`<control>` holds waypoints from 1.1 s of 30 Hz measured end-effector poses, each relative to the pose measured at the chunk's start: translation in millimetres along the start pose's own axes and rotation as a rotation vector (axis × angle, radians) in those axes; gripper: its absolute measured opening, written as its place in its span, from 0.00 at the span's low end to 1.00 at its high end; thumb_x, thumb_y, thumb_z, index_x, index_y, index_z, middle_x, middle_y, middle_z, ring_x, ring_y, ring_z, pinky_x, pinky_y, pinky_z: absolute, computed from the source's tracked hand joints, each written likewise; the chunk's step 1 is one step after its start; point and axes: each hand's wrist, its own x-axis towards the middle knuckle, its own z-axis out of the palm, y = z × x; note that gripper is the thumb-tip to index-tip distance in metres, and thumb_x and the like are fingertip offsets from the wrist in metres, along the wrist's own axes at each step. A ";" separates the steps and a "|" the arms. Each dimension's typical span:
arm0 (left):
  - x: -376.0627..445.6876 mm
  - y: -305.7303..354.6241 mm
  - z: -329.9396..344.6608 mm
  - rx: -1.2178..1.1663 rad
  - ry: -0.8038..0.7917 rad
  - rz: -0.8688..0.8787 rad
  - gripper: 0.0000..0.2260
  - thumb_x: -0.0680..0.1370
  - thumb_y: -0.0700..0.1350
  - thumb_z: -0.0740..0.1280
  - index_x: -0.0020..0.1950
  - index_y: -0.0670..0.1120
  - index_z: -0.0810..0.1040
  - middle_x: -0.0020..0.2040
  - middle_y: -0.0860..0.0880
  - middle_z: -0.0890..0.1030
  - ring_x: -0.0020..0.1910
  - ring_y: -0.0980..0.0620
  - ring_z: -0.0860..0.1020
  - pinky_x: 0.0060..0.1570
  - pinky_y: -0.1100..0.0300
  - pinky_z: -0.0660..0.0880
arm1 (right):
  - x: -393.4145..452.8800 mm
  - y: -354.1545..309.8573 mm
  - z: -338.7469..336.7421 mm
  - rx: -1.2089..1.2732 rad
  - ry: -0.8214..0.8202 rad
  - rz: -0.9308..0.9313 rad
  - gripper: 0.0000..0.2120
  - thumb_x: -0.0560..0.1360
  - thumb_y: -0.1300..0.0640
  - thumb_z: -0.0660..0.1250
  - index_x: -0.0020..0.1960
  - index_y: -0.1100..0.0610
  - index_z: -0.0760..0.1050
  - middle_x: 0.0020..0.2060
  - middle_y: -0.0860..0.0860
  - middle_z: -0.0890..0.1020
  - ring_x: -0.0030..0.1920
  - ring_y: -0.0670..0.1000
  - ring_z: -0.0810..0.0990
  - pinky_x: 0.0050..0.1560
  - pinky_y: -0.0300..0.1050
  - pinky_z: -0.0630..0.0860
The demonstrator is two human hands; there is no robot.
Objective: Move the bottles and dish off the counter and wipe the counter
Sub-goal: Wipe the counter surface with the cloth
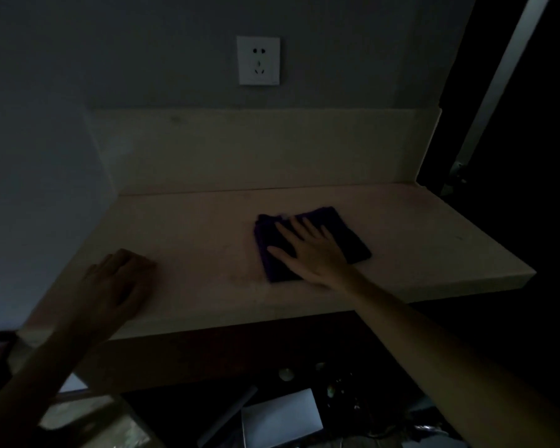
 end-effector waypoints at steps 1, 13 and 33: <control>0.3 1.7 -1.2 -0.034 0.023 0.003 0.24 0.79 0.59 0.52 0.59 0.46 0.79 0.54 0.47 0.76 0.49 0.43 0.78 0.47 0.48 0.74 | 14.1 -25.9 4.6 0.008 -0.004 -0.051 0.39 0.73 0.26 0.35 0.79 0.43 0.43 0.80 0.46 0.44 0.79 0.52 0.44 0.77 0.57 0.43; 1.4 3.9 9.9 0.105 0.052 -0.069 0.22 0.76 0.61 0.53 0.56 0.49 0.78 0.49 0.49 0.75 0.46 0.43 0.77 0.42 0.49 0.71 | 31.3 -59.1 9.0 0.039 -0.035 -0.266 0.35 0.75 0.27 0.41 0.78 0.40 0.45 0.80 0.46 0.46 0.79 0.50 0.44 0.77 0.55 0.41; 1.6 37.0 10.3 0.200 0.034 -0.214 0.21 0.75 0.60 0.53 0.53 0.45 0.74 0.54 0.42 0.74 0.53 0.41 0.73 0.50 0.49 0.68 | -27.7 -6.4 0.9 -0.070 -0.023 0.062 0.40 0.70 0.26 0.33 0.78 0.41 0.40 0.79 0.45 0.43 0.79 0.50 0.43 0.78 0.56 0.43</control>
